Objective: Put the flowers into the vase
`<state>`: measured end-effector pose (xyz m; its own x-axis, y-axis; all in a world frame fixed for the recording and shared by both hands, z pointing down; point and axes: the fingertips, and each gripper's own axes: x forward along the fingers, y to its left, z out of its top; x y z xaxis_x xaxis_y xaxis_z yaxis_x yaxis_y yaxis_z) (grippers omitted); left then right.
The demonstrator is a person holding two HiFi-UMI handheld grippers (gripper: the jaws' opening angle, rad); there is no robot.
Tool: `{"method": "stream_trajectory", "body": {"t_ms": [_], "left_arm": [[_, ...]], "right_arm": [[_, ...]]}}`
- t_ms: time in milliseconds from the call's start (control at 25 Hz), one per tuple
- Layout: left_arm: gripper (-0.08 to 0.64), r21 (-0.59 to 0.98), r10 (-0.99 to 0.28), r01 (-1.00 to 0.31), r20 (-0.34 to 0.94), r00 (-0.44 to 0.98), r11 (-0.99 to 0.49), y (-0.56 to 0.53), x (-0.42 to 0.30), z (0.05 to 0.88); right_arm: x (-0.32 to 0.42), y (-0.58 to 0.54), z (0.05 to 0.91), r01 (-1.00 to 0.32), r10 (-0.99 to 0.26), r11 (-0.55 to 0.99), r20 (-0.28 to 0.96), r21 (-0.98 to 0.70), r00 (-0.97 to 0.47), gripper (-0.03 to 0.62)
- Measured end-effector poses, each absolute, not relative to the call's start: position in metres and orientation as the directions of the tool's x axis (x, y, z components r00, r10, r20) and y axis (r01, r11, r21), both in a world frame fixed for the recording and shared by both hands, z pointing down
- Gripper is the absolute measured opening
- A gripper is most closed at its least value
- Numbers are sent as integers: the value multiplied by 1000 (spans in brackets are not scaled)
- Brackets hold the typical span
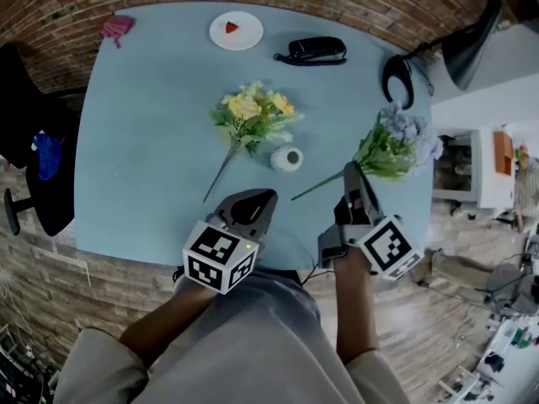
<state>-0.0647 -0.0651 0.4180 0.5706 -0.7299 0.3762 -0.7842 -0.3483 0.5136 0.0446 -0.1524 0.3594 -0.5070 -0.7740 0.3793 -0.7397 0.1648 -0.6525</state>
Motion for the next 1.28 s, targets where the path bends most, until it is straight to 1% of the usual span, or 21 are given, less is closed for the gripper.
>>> {"method": "stream_trajectory", "body": {"t_ms": [360,720,1040,1280], "left_arm": [[15,522,-742,-781,359,566,-343,-65,-73,415],[15,530,-748,-782,360,558,-328,-67,-80,417],[15,544,-755,-784,368,543,-299,-68,-89,419],[15,551,-758,-785,373,535,-282,-72,-93,423]], "right_arm": [[27,-166,333,-759,-789,269,317,-593,-527,48],[15,-185,313,-748,-802,327,248,-578,-543,48],[5,-198,313,-770,-814,353,232,-531,-533,48],[4,-204,324,-792,-821,347,246,-503,-516,46]]}}
